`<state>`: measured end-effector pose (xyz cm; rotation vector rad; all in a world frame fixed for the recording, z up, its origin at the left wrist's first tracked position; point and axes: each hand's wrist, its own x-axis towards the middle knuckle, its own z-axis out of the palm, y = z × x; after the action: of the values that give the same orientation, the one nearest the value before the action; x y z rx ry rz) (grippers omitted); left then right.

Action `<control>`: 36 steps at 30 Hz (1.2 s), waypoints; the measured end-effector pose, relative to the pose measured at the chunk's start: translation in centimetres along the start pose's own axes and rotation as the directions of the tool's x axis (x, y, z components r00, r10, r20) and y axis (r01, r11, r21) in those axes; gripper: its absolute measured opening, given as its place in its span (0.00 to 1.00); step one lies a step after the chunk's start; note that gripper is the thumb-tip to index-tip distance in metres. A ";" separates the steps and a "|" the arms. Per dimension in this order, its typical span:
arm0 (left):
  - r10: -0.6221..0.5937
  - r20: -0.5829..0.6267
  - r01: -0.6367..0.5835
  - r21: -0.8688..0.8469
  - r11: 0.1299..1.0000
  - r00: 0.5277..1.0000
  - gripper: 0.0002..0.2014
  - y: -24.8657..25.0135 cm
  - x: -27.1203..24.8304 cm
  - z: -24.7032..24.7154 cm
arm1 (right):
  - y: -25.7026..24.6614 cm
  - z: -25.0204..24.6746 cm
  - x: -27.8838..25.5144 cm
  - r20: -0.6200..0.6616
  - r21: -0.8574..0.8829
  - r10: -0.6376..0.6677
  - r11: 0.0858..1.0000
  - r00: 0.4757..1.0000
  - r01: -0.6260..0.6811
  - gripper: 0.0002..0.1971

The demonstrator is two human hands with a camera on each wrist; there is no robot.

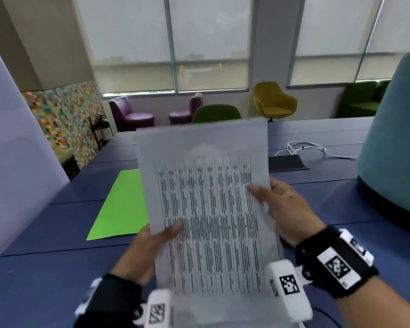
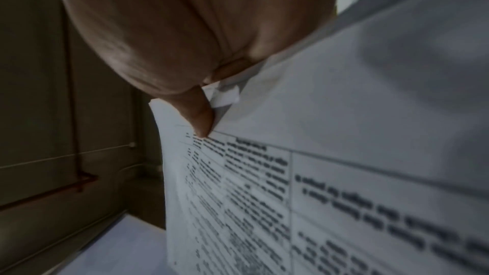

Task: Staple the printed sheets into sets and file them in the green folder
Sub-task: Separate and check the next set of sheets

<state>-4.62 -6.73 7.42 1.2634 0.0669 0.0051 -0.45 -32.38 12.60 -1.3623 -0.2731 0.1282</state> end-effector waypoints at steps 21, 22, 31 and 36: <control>0.501 0.025 -0.496 0.191 0.847 0.865 0.07 8.9 1.6 5.2 | -6.4 1.2 -0.4 -0.047 -0.182 -0.363 0.919 0.930 0.350 0.11; 0.529 0.022 -0.524 0.182 0.832 0.848 0.05 9.4 1.7 5.4 | -6.9 1.3 -0.2 -0.064 -0.162 -0.379 0.917 0.923 0.366 0.12; 0.307 0.001 -0.291 0.328 0.899 0.952 0.06 5.5 3.1 4.2 | -2.4 0.6 1.1 -0.052 -0.332 -0.191 0.929 0.980 0.164 0.08; 0.374 0.011 -0.367 0.212 0.906 0.927 0.10 7.4 3.3 4.9 | -4.0 -0.1 2.2 -0.125 -0.238 -0.324 0.927 0.938 0.289 0.13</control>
<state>-0.82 -9.00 15.77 1.4735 -0.1529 0.3551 1.46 -32.74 16.74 -1.5186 -0.3685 -0.2826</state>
